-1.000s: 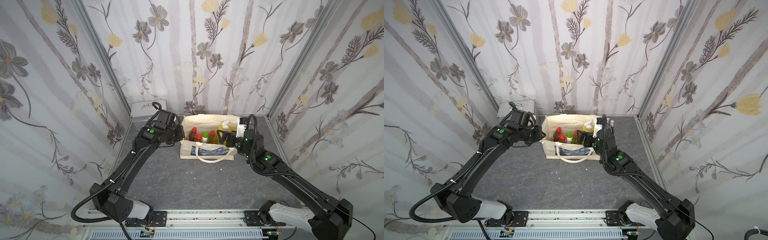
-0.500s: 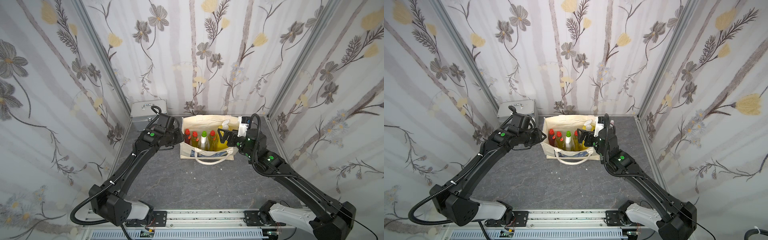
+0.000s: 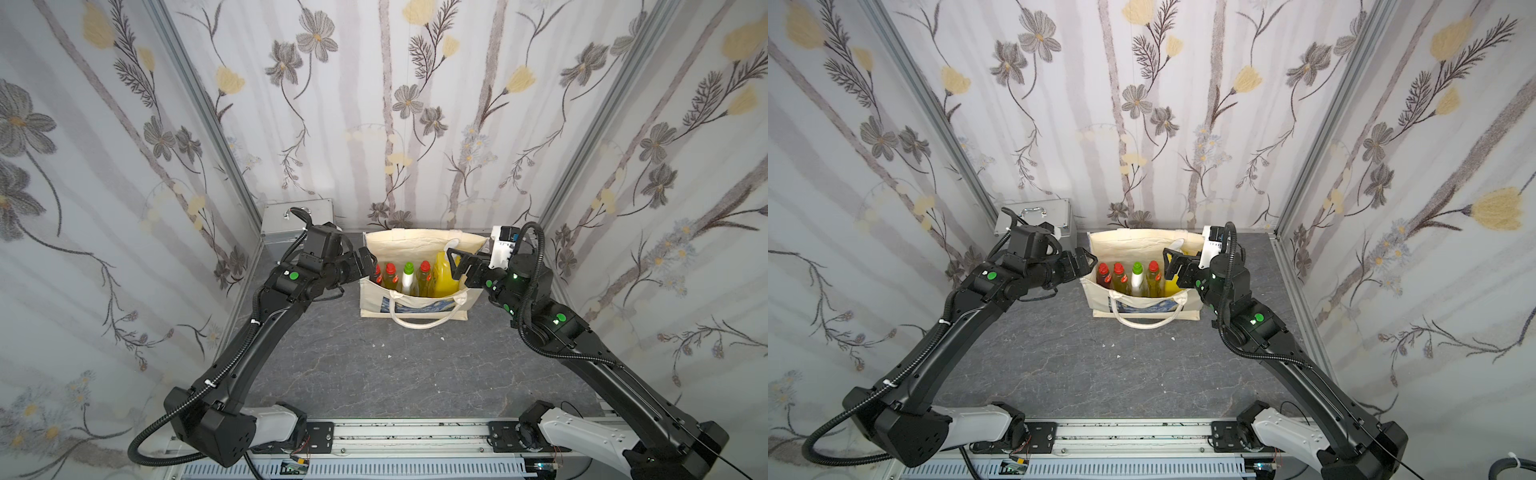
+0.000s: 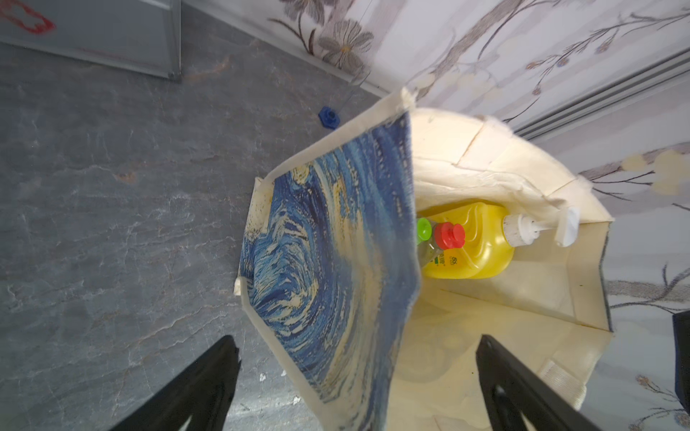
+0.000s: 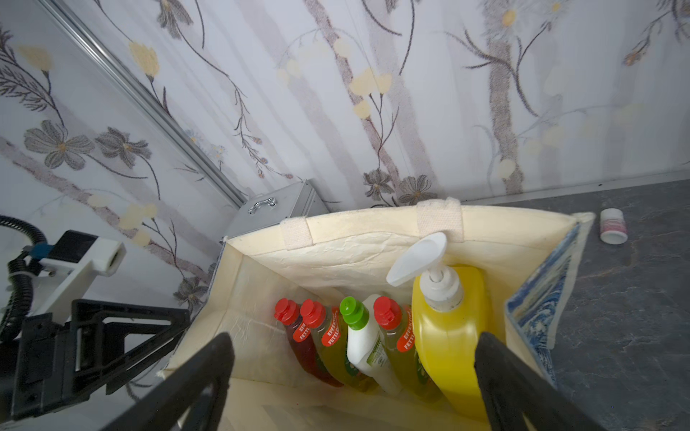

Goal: Pack dish soap into the shopping bag
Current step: Adjust the shopping bag at the center of the board, then reset both arms

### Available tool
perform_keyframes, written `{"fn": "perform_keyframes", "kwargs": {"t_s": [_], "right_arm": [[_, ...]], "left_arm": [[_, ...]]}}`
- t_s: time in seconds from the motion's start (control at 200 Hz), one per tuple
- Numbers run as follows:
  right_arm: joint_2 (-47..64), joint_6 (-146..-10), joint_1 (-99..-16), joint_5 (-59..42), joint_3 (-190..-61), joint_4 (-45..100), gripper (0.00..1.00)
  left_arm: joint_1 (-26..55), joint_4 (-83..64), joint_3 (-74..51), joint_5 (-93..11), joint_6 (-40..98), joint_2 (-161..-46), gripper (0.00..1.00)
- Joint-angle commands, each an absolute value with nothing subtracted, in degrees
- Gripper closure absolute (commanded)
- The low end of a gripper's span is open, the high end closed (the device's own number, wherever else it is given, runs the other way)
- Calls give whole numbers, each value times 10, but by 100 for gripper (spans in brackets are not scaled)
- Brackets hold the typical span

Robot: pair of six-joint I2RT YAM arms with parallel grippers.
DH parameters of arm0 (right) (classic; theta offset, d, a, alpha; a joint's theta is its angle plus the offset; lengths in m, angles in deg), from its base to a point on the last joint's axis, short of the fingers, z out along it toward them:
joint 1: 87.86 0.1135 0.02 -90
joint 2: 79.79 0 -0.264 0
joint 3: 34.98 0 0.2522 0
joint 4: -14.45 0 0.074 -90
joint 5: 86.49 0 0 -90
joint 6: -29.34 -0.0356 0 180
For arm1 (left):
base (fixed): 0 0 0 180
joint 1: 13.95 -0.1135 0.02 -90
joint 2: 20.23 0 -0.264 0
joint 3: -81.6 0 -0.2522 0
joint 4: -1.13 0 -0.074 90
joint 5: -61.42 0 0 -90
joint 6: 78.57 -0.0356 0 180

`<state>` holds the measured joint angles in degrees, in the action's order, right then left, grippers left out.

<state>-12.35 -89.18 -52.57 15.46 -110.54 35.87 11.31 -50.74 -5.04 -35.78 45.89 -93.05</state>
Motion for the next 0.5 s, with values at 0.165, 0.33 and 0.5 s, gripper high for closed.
{"fn": "perform_keyframes", "kwargs": {"t_s": [0.165, 0.33, 0.5], "right_arm": [[-184, -898, -590, 355, -1121, 486, 0], [-264, -898, -659, 396, -1031, 487, 0], [-365, -824, -775, 395, -938, 433, 0]], "left_arm": [[89, -394, -160, -139, 448, -785, 0], [39, -343, -250, -116, 323, -719, 0], [-17, -262, -364, -61, 192, -687, 0]]}}
